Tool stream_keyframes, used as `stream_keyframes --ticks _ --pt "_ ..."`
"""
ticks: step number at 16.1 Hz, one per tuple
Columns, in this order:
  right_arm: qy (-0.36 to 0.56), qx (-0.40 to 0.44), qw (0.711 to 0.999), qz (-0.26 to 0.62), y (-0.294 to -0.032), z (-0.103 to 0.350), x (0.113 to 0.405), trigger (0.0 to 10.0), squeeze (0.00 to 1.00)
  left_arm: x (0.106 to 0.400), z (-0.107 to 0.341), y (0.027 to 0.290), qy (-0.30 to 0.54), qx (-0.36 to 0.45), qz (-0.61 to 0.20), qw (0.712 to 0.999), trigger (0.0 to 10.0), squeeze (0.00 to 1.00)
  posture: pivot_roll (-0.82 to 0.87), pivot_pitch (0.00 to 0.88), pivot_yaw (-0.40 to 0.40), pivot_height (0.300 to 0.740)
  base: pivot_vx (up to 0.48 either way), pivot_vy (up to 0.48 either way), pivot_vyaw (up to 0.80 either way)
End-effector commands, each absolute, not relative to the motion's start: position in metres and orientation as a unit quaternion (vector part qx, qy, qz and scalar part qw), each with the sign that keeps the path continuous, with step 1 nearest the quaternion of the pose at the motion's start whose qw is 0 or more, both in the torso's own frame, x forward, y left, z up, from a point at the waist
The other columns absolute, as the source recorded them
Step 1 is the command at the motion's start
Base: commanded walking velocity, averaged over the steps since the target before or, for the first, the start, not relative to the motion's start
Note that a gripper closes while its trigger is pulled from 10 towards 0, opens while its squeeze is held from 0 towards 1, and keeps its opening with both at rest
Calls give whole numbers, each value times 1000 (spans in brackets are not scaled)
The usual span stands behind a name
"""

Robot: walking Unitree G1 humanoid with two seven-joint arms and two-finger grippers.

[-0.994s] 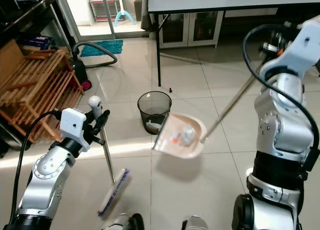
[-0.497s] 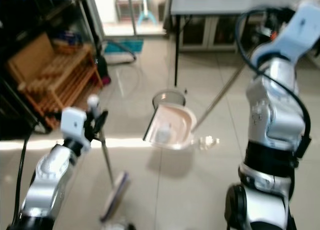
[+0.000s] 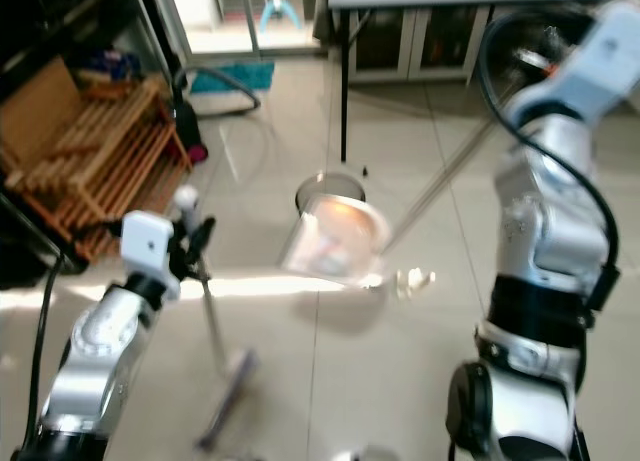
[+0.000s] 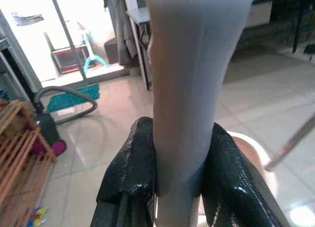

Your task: Sweep floor

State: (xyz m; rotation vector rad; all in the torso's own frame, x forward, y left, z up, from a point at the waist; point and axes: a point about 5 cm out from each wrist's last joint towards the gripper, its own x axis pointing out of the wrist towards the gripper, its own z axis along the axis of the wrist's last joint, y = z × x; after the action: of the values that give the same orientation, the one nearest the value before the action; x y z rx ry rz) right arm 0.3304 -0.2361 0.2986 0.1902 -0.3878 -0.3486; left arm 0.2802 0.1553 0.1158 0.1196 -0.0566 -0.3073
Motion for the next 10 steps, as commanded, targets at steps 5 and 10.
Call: stream_keyframes --ticks 5,10 --pt "-233 104 956 -146 -222 315 332 10000 0 282 126 165 -45 83 -138 986 10000 0 7 72 65 740 436 0 0" --pt "-240 108 953 -152 -223 315 332 10000 0 282 125 166 -44 85 -139 986 10000 0 12 68 69 740 439 0 0"
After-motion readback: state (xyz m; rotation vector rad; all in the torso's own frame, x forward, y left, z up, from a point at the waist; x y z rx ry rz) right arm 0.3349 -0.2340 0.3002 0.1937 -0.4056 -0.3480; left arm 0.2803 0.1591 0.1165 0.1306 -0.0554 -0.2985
